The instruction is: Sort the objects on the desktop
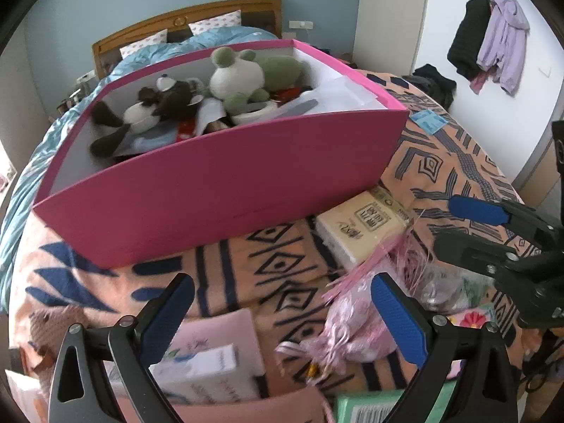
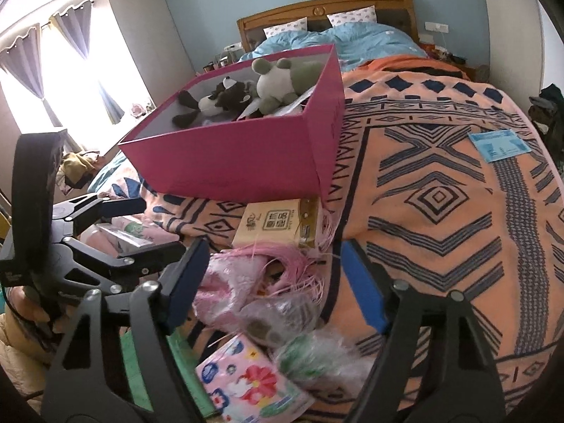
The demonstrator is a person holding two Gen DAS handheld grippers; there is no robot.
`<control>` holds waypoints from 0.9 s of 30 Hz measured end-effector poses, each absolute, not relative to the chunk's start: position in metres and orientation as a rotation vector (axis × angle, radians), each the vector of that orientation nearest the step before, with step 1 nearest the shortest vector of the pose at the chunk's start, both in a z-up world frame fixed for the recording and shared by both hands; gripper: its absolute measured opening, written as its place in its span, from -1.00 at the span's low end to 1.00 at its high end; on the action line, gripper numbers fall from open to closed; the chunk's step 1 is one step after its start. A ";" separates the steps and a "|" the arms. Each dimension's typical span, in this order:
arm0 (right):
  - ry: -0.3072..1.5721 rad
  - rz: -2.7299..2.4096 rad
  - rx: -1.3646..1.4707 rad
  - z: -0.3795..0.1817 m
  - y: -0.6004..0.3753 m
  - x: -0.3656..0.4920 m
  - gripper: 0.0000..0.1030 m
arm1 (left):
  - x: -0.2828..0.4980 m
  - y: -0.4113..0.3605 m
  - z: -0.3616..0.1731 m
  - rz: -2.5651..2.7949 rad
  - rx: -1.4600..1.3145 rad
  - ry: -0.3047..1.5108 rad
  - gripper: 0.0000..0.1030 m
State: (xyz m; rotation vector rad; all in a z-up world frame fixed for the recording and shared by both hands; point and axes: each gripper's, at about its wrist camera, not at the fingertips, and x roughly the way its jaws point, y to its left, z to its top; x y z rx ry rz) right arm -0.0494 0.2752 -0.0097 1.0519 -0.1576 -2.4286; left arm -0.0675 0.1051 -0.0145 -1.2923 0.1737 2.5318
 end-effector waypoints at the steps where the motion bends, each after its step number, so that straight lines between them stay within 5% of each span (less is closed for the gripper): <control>1: -0.163 -2.423 1.061 -0.011 0.276 -0.053 0.39 | -0.069 0.108 -0.016 2.526 -1.298 0.180 0.96; 5: -0.155 -2.401 1.081 -0.015 0.277 -0.066 0.29 | -0.080 0.119 -0.020 2.495 -1.325 0.188 0.85; 10: -0.155 -2.371 1.096 -0.019 0.277 -0.080 0.09 | -0.094 0.124 -0.028 2.431 -1.381 0.143 0.41; 27: -0.272 -2.227 1.192 -0.047 0.278 -0.115 -0.12 | -0.117 0.133 -0.039 2.252 -1.437 -0.022 0.06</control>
